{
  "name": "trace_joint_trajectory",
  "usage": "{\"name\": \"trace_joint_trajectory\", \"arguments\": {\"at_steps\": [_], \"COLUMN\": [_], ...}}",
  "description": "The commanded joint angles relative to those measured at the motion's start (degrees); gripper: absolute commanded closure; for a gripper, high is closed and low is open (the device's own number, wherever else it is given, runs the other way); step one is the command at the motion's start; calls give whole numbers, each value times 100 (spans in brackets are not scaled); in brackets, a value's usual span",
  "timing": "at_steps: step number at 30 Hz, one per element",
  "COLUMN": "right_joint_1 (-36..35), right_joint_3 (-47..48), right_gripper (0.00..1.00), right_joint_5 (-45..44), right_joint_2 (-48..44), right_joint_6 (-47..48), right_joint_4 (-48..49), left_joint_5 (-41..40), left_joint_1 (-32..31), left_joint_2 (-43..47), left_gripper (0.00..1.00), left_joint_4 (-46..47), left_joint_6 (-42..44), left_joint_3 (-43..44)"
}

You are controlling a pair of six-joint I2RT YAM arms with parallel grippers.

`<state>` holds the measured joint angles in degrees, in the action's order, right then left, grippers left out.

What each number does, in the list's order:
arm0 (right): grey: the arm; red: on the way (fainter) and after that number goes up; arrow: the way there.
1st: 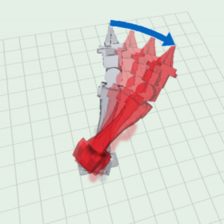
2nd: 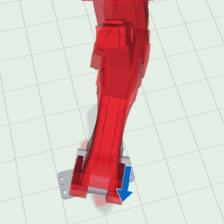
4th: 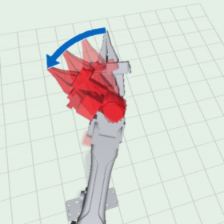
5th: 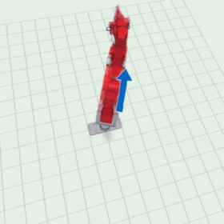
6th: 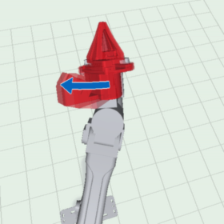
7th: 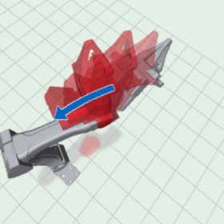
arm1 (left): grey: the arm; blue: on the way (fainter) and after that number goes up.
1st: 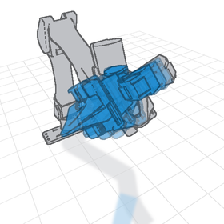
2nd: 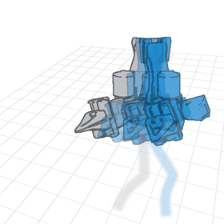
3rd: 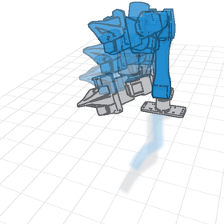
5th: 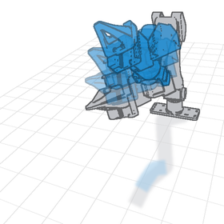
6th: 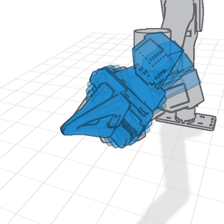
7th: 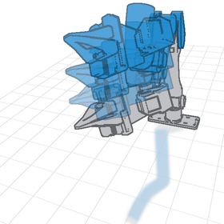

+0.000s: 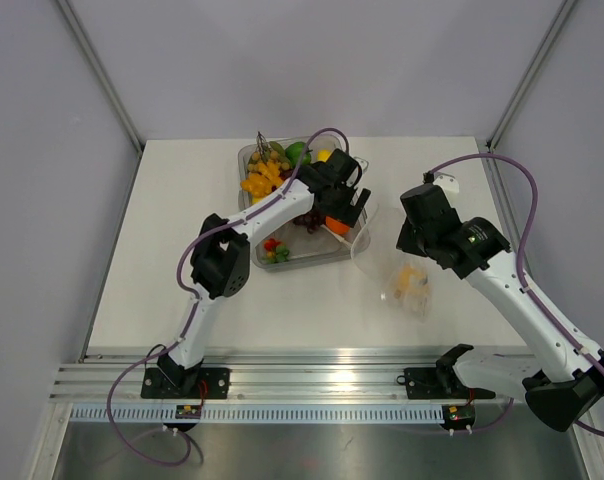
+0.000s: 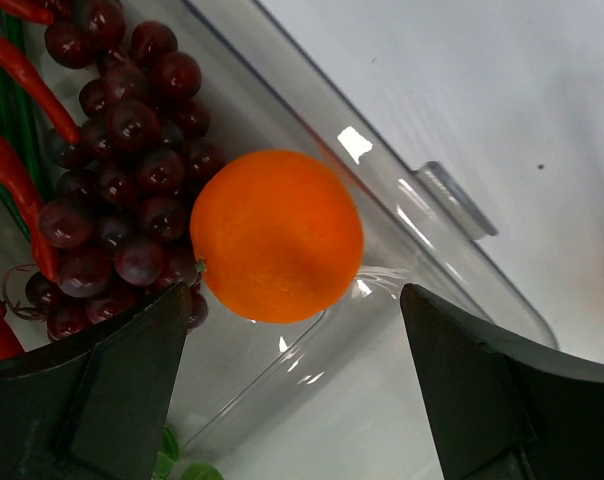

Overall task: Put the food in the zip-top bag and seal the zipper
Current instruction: Pick up the fake fruit from the bin.

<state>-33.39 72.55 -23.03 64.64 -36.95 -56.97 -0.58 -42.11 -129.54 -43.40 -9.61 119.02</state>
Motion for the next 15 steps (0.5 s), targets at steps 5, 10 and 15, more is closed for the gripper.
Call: {"name": "trace_joint_trajectory", "arguments": {"at_steps": [5, 10, 15], "right_joint_1": [-10, -10, -10], "right_joint_3": [4, 127, 206], "right_gripper": [100, 100, 100], "right_joint_5": [-88, 17, 44], "right_joint_2": [-75, 39, 154], "right_joint_6": [-102, -58, -32], "right_joint_4": [81, 90, 160], "left_joint_5": [-118, -21, -4], "left_joint_1": [18, 18, 10], "left_joint_2": [-142, -248, -370], "left_gripper": [11, 12, 15], "left_joint_4": [138, 182, 191], "left_joint_6": [99, 38, 73], "left_joint_3": [130, 174, 306]}}
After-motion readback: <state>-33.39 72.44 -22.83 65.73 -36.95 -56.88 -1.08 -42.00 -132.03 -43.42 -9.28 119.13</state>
